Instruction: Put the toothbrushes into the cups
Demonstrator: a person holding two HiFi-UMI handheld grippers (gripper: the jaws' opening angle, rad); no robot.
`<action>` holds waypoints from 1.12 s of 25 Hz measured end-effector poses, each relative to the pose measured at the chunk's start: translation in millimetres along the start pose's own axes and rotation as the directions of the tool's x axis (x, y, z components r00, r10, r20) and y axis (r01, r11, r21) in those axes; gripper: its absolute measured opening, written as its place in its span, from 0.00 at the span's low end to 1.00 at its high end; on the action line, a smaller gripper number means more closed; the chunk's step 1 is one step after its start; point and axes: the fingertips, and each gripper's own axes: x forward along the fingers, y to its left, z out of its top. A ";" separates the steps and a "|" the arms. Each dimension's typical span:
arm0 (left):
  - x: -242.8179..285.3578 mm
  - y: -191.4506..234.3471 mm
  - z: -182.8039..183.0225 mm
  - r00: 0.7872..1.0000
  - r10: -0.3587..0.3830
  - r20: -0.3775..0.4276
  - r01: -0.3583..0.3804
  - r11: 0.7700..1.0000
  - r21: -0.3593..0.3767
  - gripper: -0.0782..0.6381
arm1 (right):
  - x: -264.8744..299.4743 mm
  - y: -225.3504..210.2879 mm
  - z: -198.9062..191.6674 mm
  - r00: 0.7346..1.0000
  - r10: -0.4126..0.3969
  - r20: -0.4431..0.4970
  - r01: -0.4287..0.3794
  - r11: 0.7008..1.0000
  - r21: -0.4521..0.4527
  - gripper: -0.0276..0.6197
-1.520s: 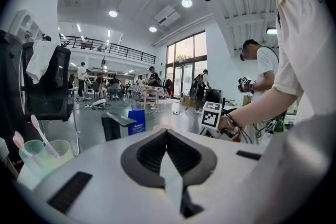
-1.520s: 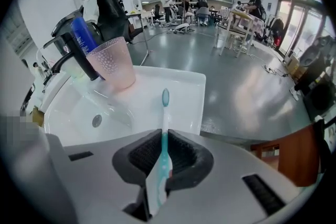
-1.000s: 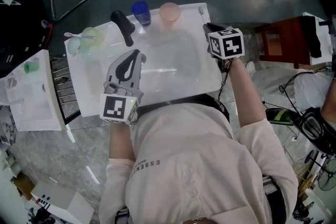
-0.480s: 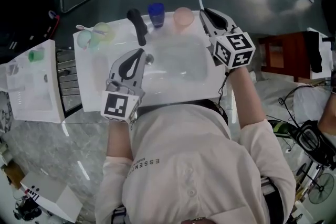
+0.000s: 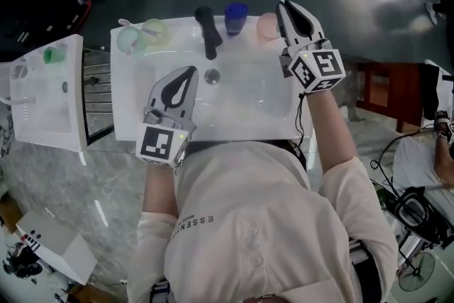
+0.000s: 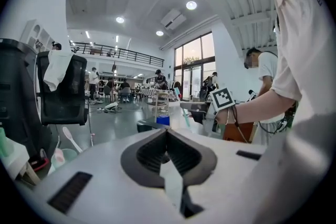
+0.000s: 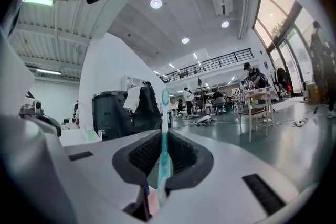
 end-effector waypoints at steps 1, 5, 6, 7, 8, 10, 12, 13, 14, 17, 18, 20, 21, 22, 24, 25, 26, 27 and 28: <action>-2.0 3.2 -1.4 1.000 0.009 -0.007 -0.009 1.000 -0.008 0.11 | 1.6 -0.4 -3.2 1.000 -0.008 0.004 0.008 1.000 -0.003 0.12; -6.9 15.8 1.3 0.999 0.042 0.000 -0.042 0.998 -0.036 0.11 | 6.2 0.1 -20.5 1.000 -0.023 -0.010 0.023 1.000 -0.012 0.12; -7.3 17.9 2.0 0.999 0.044 0.004 -0.043 0.998 -0.036 0.11 | 6.7 0.4 -25.4 0.999 -0.026 -0.019 0.025 1.000 -0.016 0.12; -7.9 19.8 1.5 0.999 0.043 0.004 -0.043 0.999 -0.034 0.11 | 6.9 0.4 -30.2 0.999 -0.031 -0.028 0.031 0.999 -0.019 0.12; -8.8 21.5 0.2 0.999 0.042 0.002 -0.042 0.999 -0.031 0.11 | 6.9 -0.1 -34.6 0.999 -0.040 -0.037 0.039 0.999 -0.021 0.12; -10.9 24.1 -3.4 0.999 0.038 -0.009 -0.038 0.999 -0.030 0.11 | 6.1 -2.1 -41.4 0.997 -0.062 -0.052 0.061 0.998 -0.028 0.12; -12.6 25.9 -7.1 0.999 0.031 -0.018 -0.031 0.999 -0.034 0.11 | 4.5 -3.8 -46.0 0.995 -0.078 -0.065 0.075 0.996 -0.039 0.12; -13.3 27.5 -8.5 0.999 0.028 -0.022 -0.028 0.999 -0.035 0.11 | 3.8 -4.2 -48.5 0.994 -0.082 -0.072 0.080 0.996 -0.040 0.12; -13.9 29.6 -9.0 0.999 0.026 -0.024 -0.027 0.999 -0.033 0.11 | 3.2 -4.1 -51.2 0.993 -0.085 -0.080 0.082 0.996 -0.037 0.12; -13.1 35.7 -7.0 1.000 0.018 -0.020 -0.018 0.999 -0.027 0.11 | 0.3 -3.3 -60.4 0.988 -0.094 -0.124 0.091 0.996 -0.026 0.13; -12.2 36.5 -5.6 1.000 0.016 -0.018 -0.017 0.999 -0.036 0.11 | -1.2 -3.4 -63.0 0.985 -0.099 -0.140 0.096 0.995 -0.028 0.21; -9.8 35.0 -2.5 1.000 0.003 -0.019 -0.004 0.999 -0.049 0.11 | -4.9 -3.7 -66.0 0.980 -0.112 -0.161 0.108 0.994 -0.034 0.30; -8.8 33.7 -2.2 1.000 -0.010 -0.019 0.009 0.999 -0.044 0.11 | -7.0 -3.4 -66.5 0.979 -0.118 -0.166 0.113 0.993 -0.036 0.31; -8.1 32.7 -2.4 1.000 -0.024 -0.017 0.023 0.999 -0.034 0.11 | -9.1 -2.7 -66.0 0.978 -0.122 -0.168 0.118 0.992 -0.037 0.31; -7.4 32.0 -0.6 0.999 -0.041 -0.012 0.041 0.999 -0.023 0.11 | -13.1 -0.6 -62.2 0.978 -0.134 -0.162 0.129 0.991 -0.038 0.31; -7.3 32.7 0.8 0.999 -0.047 -0.008 0.047 0.999 -0.013 0.11 | -15.1 0.9 -58.9 0.978 -0.141 -0.154 0.136 0.990 -0.039 0.31; -7.3 33.7 3.2 0.999 -0.055 0.000 0.055 0.999 -0.002 0.11 | -17.2 2.9 -54.7 0.978 -0.148 -0.144 0.144 0.989 -0.041 0.31; -7.2 34.7 6.7 0.998 -0.063 0.008 0.063 0.998 0.008 0.11 | -19.6 5.7 -49.4 0.979 -0.155 -0.131 0.151 0.988 -0.043 0.31; -7.3 35.6 10.3 0.997 -0.072 0.014 0.072 0.997 0.018 0.11 | -22.1 9.4 -42.9 0.980 -0.161 -0.113 0.157 0.987 -0.045 0.31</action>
